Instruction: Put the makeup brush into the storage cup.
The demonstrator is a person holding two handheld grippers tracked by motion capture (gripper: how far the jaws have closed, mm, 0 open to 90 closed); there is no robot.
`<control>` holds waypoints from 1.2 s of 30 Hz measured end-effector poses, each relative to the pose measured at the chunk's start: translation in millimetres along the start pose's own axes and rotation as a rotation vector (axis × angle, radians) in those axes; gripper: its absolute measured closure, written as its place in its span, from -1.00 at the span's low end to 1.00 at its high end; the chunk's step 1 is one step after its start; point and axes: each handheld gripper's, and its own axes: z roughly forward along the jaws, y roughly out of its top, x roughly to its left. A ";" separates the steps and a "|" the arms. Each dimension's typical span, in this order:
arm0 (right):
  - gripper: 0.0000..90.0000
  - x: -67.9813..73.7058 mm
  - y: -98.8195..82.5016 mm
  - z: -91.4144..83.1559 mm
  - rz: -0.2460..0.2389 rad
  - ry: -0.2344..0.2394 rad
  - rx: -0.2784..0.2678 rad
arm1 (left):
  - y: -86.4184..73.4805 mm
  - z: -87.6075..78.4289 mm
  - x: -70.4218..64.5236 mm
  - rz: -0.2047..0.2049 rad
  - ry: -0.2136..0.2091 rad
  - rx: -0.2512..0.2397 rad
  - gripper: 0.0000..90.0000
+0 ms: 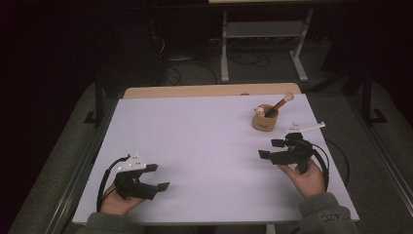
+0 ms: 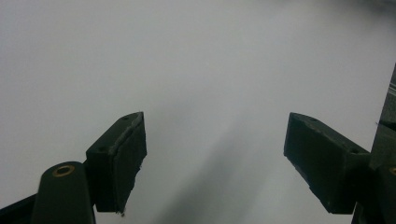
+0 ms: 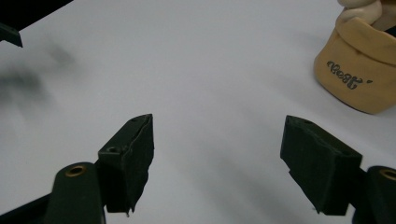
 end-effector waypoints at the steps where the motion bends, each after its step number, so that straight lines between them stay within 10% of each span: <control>1: -0.45 1.0 -1.3 -0.4 0.000 0.000 -0.001 | -0.1 -0.4 0.2 0.000 0.001 0.004 -0.54; 36: -0.50 4.6 -52.0 -23.4 0.008 -0.002 -0.027 | -17.4 -13.6 -8.0 -0.026 0.027 -0.004 -0.55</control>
